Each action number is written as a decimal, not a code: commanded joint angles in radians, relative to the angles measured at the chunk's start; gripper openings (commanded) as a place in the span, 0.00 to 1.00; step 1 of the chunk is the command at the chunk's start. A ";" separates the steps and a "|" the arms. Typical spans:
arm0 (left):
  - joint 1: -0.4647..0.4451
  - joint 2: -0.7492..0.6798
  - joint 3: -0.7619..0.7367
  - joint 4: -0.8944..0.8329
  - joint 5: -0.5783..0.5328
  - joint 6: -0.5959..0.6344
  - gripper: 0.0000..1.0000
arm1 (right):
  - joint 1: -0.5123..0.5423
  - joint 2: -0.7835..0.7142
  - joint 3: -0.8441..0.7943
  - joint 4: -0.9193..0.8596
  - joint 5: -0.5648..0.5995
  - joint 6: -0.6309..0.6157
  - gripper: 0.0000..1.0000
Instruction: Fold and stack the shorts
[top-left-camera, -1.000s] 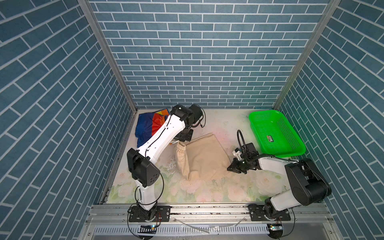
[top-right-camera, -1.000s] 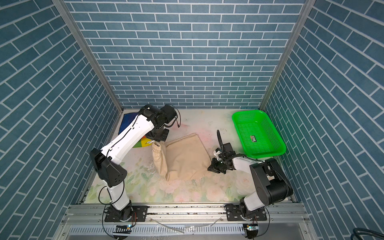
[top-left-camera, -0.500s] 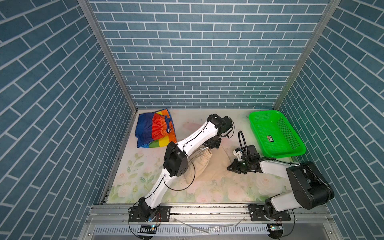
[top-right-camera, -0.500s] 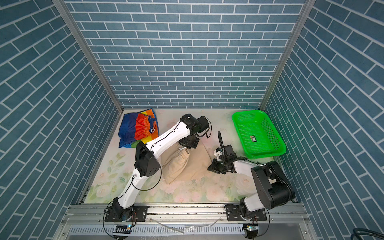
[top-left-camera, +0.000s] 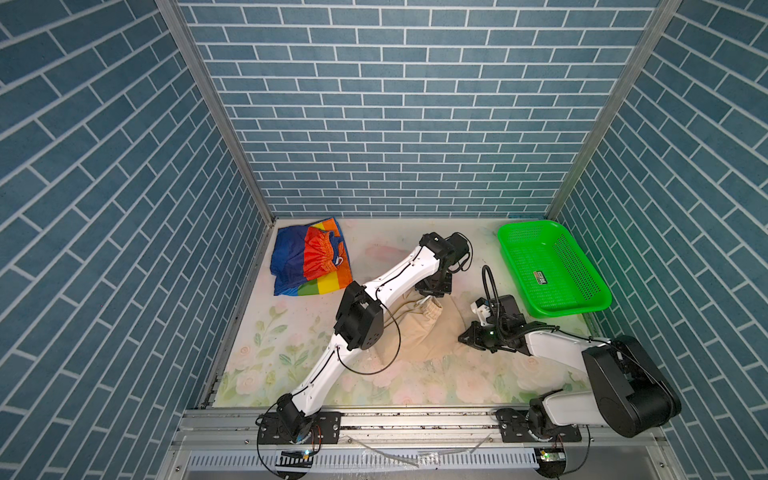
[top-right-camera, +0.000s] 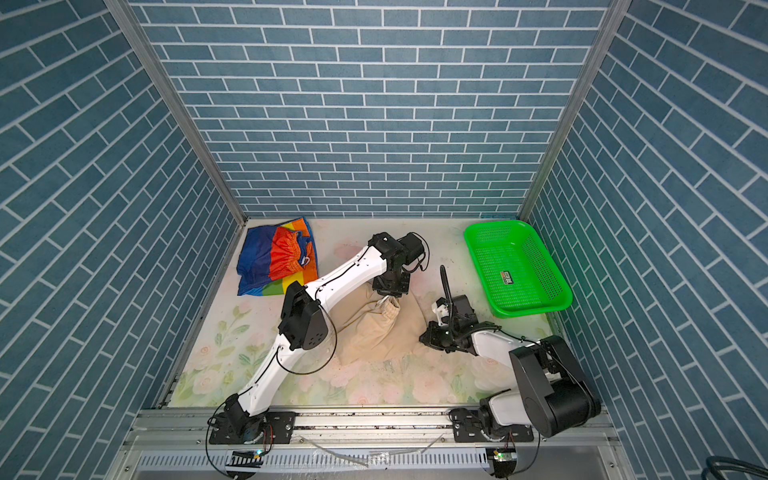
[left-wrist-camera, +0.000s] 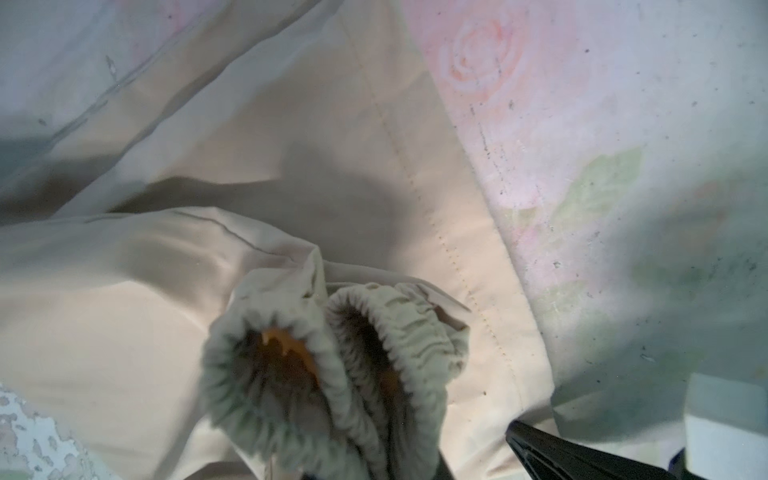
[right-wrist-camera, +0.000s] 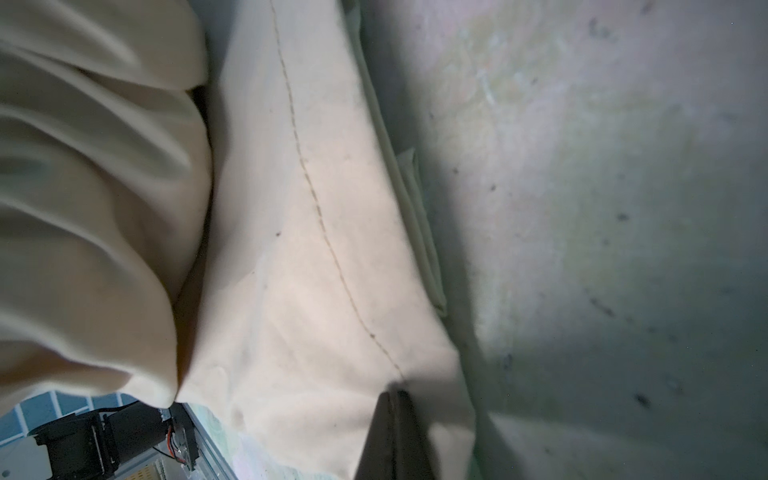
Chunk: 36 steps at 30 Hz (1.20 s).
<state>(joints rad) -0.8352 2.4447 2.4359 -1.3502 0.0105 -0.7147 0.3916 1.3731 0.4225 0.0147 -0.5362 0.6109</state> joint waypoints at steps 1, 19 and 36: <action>0.002 0.000 -0.032 0.076 0.032 -0.068 0.73 | -0.003 0.006 -0.063 -0.078 0.078 0.031 0.00; 0.068 -0.380 -0.154 0.245 0.037 -0.024 1.00 | 0.010 -0.445 0.260 -0.517 0.092 -0.004 0.00; 0.310 -0.787 -1.097 0.559 0.109 -0.046 0.41 | 0.151 0.261 0.391 -0.007 -0.066 0.176 0.00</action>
<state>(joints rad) -0.5499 1.7058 1.3808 -0.8745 0.0963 -0.7513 0.5575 1.6058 0.8700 -0.0608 -0.5980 0.7277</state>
